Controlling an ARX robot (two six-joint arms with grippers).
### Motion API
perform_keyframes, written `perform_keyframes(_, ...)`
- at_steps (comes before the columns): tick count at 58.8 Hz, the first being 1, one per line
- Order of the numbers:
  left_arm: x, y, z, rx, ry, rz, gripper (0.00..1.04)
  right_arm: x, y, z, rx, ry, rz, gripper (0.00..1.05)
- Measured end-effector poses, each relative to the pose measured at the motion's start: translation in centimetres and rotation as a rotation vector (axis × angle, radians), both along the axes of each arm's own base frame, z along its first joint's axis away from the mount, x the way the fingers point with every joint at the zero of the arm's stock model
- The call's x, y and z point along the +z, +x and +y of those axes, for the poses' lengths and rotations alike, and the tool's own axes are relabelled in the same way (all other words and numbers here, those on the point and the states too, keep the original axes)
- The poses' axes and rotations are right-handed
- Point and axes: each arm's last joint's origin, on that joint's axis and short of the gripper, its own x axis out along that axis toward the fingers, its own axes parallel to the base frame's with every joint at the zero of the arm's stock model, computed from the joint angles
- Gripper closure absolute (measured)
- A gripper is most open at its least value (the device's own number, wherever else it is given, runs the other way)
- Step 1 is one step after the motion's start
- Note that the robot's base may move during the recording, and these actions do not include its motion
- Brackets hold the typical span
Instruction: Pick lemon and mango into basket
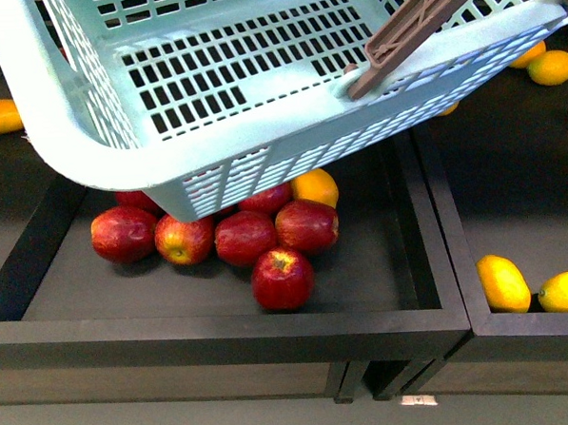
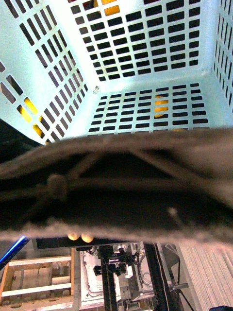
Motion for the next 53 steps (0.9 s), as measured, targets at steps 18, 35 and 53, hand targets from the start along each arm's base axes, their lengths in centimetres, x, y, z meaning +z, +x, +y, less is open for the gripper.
perform_keyframes(18,0.0,0.0,0.0,0.0,0.0,0.0,1.0,0.0,0.3,-0.1,0.019,-0.015,-0.028,0.5)
perform_keyframes(35,0.0,0.0,0.0,0.0,0.0,-0.001,1.0,1.0,-1.0,0.1,0.072,-0.02,-0.073,0.55)
perform_keyframes(53,0.0,0.0,0.0,0.0,0.0,0.0,1.0,7.1,-3.2,1.5,0.221,-0.083,-0.227,0.55)
